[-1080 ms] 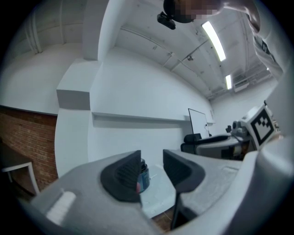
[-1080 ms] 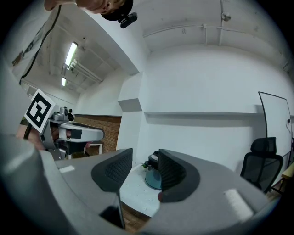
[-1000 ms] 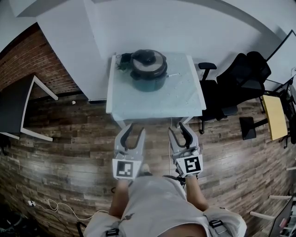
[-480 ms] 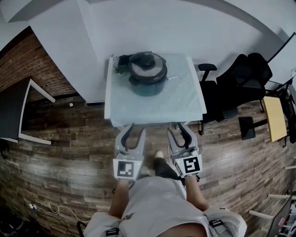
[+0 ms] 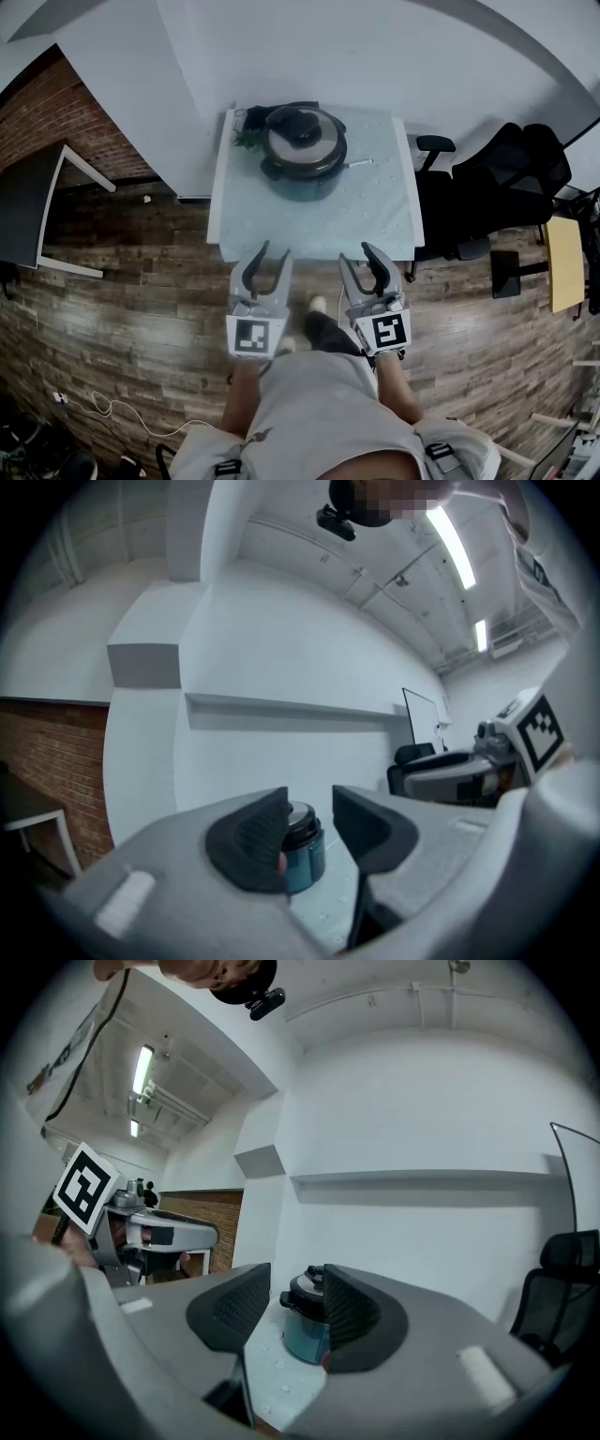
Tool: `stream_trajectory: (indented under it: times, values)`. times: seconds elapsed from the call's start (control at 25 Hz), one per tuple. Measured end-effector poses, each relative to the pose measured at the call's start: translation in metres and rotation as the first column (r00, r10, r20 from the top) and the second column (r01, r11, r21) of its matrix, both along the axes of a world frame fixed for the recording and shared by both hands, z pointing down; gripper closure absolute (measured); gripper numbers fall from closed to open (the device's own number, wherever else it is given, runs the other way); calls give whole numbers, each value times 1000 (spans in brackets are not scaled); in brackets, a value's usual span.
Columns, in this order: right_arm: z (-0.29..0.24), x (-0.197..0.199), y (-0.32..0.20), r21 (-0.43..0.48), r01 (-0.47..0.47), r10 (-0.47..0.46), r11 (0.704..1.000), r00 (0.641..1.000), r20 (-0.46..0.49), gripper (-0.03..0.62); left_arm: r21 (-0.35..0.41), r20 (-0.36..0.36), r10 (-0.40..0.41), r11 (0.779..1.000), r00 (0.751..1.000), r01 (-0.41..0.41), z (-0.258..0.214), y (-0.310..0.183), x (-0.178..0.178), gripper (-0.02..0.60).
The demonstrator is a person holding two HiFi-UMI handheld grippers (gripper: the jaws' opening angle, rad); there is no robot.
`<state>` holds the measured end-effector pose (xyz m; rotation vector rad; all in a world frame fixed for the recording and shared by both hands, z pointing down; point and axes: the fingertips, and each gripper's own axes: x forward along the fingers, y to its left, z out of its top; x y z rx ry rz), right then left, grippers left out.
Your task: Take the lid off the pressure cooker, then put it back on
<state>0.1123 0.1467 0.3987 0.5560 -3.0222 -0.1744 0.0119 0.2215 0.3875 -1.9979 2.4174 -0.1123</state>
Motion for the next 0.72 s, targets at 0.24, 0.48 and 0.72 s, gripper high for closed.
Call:
stream_trajectory:
  times: [0.24, 0.48, 0.72]
  values:
    - [0, -16, -43, -17, 54, -54, 998, 999, 4, 414, -13, 1, -39, 999, 999, 39, -2, -43, -6, 436]
    - [-1, -26, -73, -34, 100, -100, 994, 995, 25, 414, -22, 23, -78, 997, 997, 78, -8, -69, -10, 436]
    - [0, -38, -96, -49, 142, -140, 989, 989, 38, 414, -23, 38, -118, 993, 992, 119, -13, -89, -16, 436]
